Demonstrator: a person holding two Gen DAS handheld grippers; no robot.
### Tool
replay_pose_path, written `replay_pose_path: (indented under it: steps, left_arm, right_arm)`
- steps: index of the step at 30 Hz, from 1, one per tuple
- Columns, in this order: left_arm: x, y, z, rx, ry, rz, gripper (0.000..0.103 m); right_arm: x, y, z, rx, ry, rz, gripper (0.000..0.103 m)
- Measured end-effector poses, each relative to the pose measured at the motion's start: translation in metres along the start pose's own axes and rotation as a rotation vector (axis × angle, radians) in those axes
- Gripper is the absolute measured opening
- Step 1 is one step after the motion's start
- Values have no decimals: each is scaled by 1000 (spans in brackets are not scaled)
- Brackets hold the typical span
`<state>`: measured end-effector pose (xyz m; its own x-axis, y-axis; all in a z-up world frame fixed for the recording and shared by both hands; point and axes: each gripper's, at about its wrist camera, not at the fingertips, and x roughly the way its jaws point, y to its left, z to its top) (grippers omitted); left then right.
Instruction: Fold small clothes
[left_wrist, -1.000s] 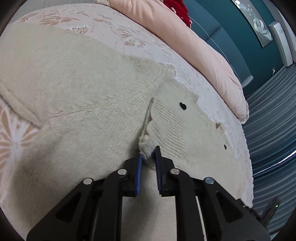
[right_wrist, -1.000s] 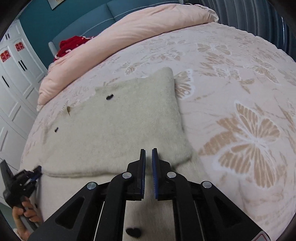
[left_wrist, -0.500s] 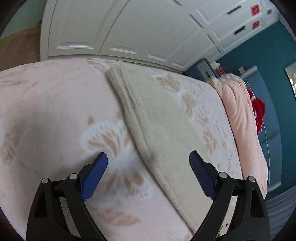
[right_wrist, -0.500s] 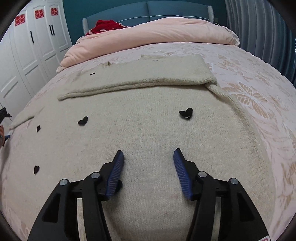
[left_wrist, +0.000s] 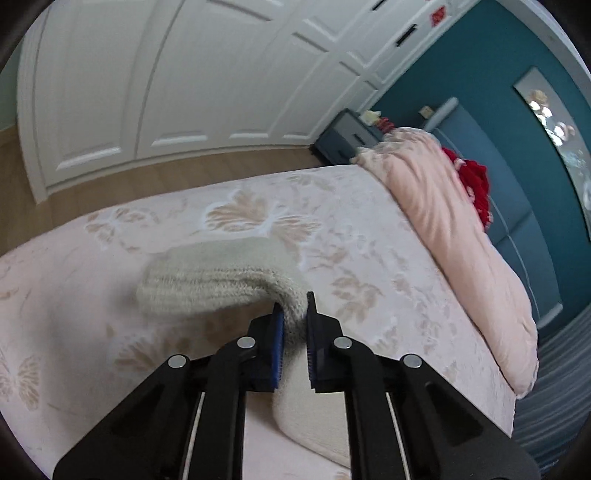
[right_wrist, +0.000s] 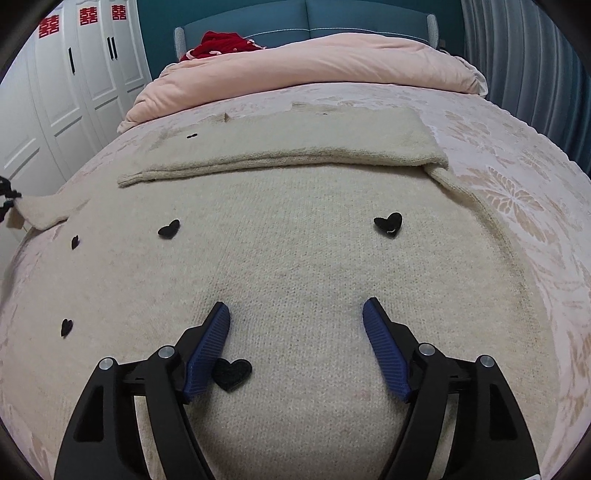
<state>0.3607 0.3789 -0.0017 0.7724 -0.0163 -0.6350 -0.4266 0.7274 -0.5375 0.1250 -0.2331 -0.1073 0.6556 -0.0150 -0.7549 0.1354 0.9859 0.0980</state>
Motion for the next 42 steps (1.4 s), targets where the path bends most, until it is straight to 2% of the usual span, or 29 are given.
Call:
replay_pose_path:
  steps: [3,5,8,10,13,15,18,20,21,24,27,31,33,37,39,40,42]
  left_arm:
    - [-39,-81,-16,136,-30,-141,9]
    - [-60,-141,-40,243,-22,-242,9]
    - [-78,-220,-99,370,57,-384,9]
    - [-72,-258,-149,415,156,-444,10]
    - [-40,-280,-235,450,333,-428,16]
    - [-19,-269,-287,435,431,-379,21]
    - [-11,-230,-329,337,481,-365,35]
    - [-15,-205,-336,274,470,-352,47]
    - [-15,-195,-333,246,458,-339,48]
    - [-15,-161,-308,167,406,-286,49]
    - [1,-133,-272,95,376,-232,49]
    - [23,-100,-239,-71,386,-229,49]
    - [31,-90,-234,-126,381,-224,49]
    - [43,-69,-233,-212,395,-243,49]
    - [45,-64,-233,-230,393,-256,49]
    - [45,-64,-232,-233,391,-260,49]
    - [44,-66,-231,-244,387,-265,49]
  right_arm:
    - [0,-1,0,7,-2,17,74]
    - [0,-2,0,12,-4,27,75]
    - [-1,-5,0,23,-8,47,76]
    - [-1,-6,-1,32,-10,62,78]
    - [-2,-9,0,48,-14,90,79]
    - [-2,-11,0,59,-17,109,80]
    - [-3,-15,0,79,-22,142,82]
    - [-3,-15,1,86,-22,157,83]
    - [-4,-15,2,88,-18,158,83]
    - [-9,-10,15,93,10,133,84]
    - [-10,-12,46,179,0,210,84]
    - [26,-15,95,349,76,320,84]
    - [51,-12,109,415,122,338,82]
    - [86,4,124,451,205,309,52]
    - [93,16,125,449,221,309,49]
    - [93,21,126,432,221,287,33]
    - [92,32,130,379,217,260,9]
